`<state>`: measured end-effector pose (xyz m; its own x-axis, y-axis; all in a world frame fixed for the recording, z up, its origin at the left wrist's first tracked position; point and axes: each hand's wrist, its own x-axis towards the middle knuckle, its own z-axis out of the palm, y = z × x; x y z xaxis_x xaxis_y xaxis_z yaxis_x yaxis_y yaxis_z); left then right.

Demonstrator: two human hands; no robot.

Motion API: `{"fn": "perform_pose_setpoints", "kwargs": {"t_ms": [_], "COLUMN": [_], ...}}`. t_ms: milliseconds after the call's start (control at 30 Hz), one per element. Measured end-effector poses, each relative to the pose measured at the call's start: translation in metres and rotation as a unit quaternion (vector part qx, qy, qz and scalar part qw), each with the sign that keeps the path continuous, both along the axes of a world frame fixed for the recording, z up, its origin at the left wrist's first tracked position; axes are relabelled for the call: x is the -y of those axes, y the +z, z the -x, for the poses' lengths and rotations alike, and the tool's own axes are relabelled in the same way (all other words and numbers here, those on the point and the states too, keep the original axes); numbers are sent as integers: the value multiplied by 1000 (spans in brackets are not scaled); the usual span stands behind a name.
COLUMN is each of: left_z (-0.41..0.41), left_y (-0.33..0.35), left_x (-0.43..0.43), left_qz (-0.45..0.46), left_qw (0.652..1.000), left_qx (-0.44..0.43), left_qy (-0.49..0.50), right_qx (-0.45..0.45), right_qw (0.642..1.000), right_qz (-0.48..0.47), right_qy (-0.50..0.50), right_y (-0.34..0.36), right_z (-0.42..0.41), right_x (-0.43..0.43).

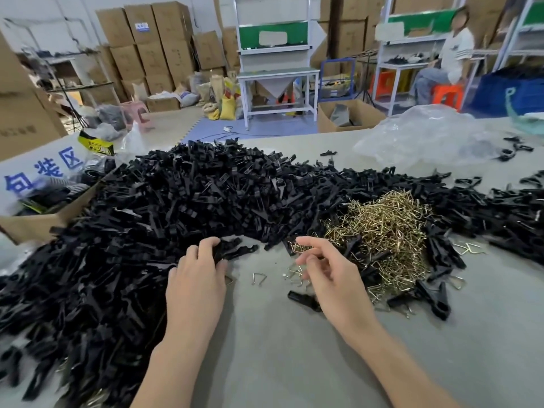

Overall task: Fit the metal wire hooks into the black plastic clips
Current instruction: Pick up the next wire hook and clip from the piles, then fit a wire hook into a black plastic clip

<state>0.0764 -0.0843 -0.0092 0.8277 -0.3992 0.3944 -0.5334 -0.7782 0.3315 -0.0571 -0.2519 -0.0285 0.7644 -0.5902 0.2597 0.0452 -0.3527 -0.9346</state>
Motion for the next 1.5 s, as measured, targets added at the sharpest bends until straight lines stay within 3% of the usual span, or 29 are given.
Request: {"fn": "perform_pose_setpoints", "kwargs": {"t_ms": [133, 200, 367, 467, 533, 600, 633, 700, 767, 933, 1133, 1300, 1400, 1500], "left_z": [2, 3, 14, 25, 22, 9, 1, -13, -17, -7, -9, -4, 5, 20], "left_y": [2, 1, -3, -8, -5, -2, -1, -1, -2, -5, 0, 7, 14, 20], "left_x": [2, 2, 14, 29, 28, 17, 8, -9, -17, -10, -7, -4, 1, 11], "left_qz": [147, 174, 140, 54, 33, 20, 8, -19, -46, -73, 111, 243, 352, 456], "left_qw": [986, 978, 975, 983, 993, 993, 989, 981, 978, 988, 989, 970, 935, 875], "left_qx": [-68, -96, -122, -60, 28, 116, 113, 27, -17, 65, 77, 22, -10, -128], "left_qy": [-50, -64, -119, -167, -110, 20, 96, 192, 204, 117, 59, 2, -43, -99], "right_qx": [2, -2, -7, -8, -9, -8, -7, -6, -8, -11, -9, -3, 7, 23], "right_qw": [1000, 1000, 1000, 1000, 1000, 1000, 1000, 1000, 1000, 1000, 1000, 1000, 999, 998], "right_qz": [-7, -6, -3, -4, -8, -12, -14, -17, -15, -16, -18, -20, -31, -45], "right_qy": [-4, -2, -1, 0, 0, -1, -1, 1, 4, 3, 4, 7, 11, 23], "right_y": [0, 0, 2, 3, 2, 3, 3, 3, 4, 4, 5, 6, 8, 10], "right_z": [0, 0, -1, -1, -1, -1, 0, 0, 0, 0, 0, 2, 3, 3], "right_x": [0, 0, -2, -2, -1, -1, -1, -1, -1, -1, -1, -2, -2, -2]}}
